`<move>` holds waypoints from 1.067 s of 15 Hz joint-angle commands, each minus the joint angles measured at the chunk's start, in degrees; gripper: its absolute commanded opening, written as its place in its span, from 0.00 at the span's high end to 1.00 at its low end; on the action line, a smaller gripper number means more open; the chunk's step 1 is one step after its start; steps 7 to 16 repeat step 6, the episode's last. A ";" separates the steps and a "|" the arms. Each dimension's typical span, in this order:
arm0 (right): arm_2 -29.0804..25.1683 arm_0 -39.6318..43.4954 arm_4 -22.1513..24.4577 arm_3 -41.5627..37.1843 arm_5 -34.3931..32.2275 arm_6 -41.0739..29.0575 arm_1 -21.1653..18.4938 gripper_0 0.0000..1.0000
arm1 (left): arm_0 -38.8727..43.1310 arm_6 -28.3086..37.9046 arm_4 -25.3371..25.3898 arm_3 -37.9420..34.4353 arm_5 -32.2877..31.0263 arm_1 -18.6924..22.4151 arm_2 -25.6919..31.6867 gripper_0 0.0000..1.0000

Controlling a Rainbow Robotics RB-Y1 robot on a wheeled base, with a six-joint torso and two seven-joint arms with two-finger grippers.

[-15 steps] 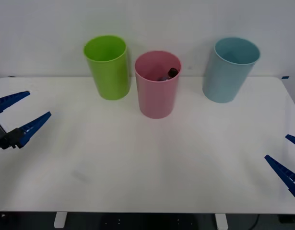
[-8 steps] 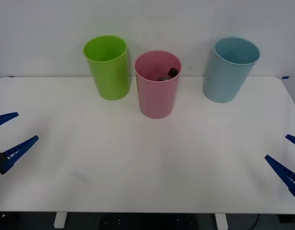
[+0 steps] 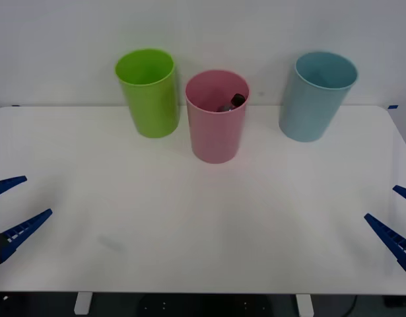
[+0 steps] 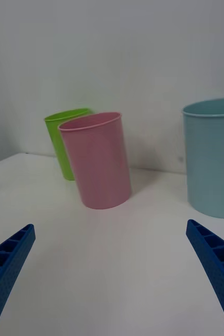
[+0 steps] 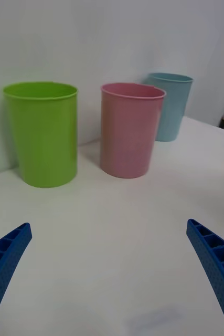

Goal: Grasp the object on the table and drop it into the matching bin: aluminum can to the light blue bin, PET bottle to the pink bin.

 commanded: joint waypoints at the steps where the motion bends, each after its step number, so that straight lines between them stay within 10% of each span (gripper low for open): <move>1: 0.00 0.00 0.00 0.00 0.00 0.00 0.00 0.00 | 1.08 0.28 0.05 0.00 1.41 -0.02 -1.19 0.00; 16: 0.00 0.00 0.00 0.00 0.00 0.00 0.00 0.00 | 1.08 0.28 0.05 0.00 1.41 -0.02 -1.19 0.00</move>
